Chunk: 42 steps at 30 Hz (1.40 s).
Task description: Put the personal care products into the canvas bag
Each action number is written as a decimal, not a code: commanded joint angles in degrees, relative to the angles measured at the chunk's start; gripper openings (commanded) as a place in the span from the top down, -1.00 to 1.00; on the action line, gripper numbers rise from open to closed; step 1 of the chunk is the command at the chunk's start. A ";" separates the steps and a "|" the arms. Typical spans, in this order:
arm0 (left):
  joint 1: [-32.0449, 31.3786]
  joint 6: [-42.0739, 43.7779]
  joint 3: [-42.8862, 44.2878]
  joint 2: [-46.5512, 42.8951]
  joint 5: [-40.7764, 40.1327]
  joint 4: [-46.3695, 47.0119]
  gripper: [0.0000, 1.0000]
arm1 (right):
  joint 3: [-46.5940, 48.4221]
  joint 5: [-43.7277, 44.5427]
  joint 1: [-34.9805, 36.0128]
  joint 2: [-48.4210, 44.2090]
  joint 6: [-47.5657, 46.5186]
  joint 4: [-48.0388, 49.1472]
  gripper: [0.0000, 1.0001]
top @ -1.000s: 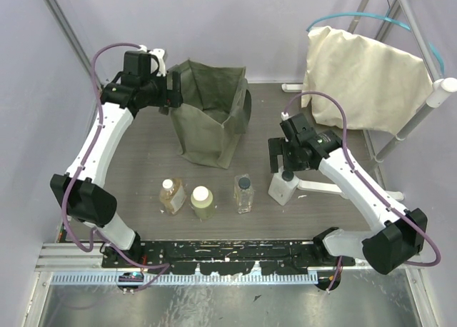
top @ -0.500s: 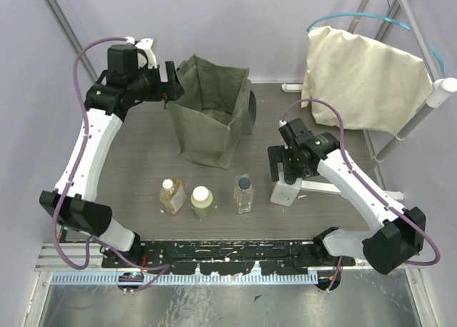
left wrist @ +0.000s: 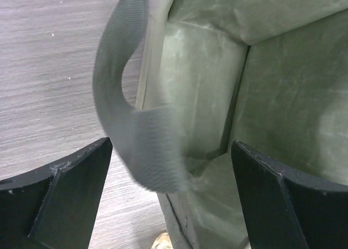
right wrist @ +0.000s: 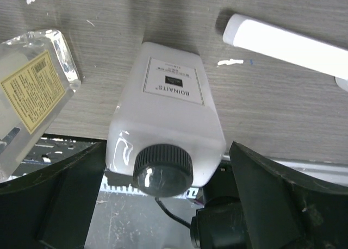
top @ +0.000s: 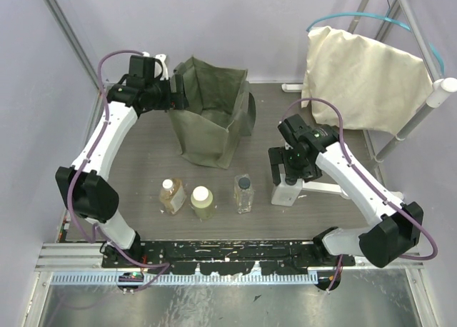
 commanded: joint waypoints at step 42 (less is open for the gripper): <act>0.24 0.75 -2.29 2.67 3.41 1.96 -0.96 | 22.05 4.58 0.11 3.60 2.63 -3.37 0.99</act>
